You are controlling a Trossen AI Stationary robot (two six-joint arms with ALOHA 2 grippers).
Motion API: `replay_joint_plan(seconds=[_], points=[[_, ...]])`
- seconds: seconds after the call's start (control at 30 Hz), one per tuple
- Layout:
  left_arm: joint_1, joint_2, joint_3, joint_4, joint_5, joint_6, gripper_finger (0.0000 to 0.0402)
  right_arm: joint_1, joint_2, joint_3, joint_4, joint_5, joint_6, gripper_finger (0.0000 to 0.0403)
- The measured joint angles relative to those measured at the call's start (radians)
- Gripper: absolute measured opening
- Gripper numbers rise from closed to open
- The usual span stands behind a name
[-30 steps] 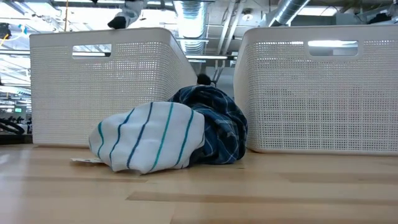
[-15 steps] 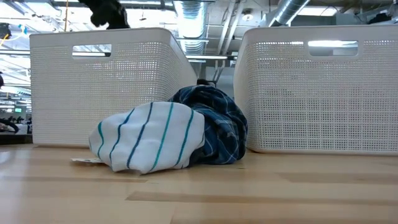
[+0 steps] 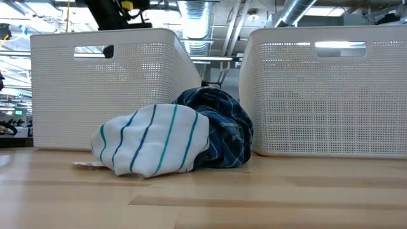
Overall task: Sort clothes
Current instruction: Put the right blue striped sock into the left white laundry bin, then put the blue shirt into the right white laundry bin
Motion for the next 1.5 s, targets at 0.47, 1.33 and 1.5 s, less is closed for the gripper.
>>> replay_joint_plan(seconds=[0.47,1.33,1.5], points=[[0.056,0.112,0.0,0.034,0.291,-0.023,0.0017,0.025,0.0,-0.003,0.018,0.052,0.018,0.0255],[0.056,-0.03,0.025,0.076,0.388,-0.098,0.0218,0.013,0.0,-0.003,0.029,0.053,0.0,0.0255],[0.049,-0.165,0.069,0.078,0.383,-0.114,0.0218,0.0,0.0,-0.003,0.033,0.052,-0.01,0.0255]])
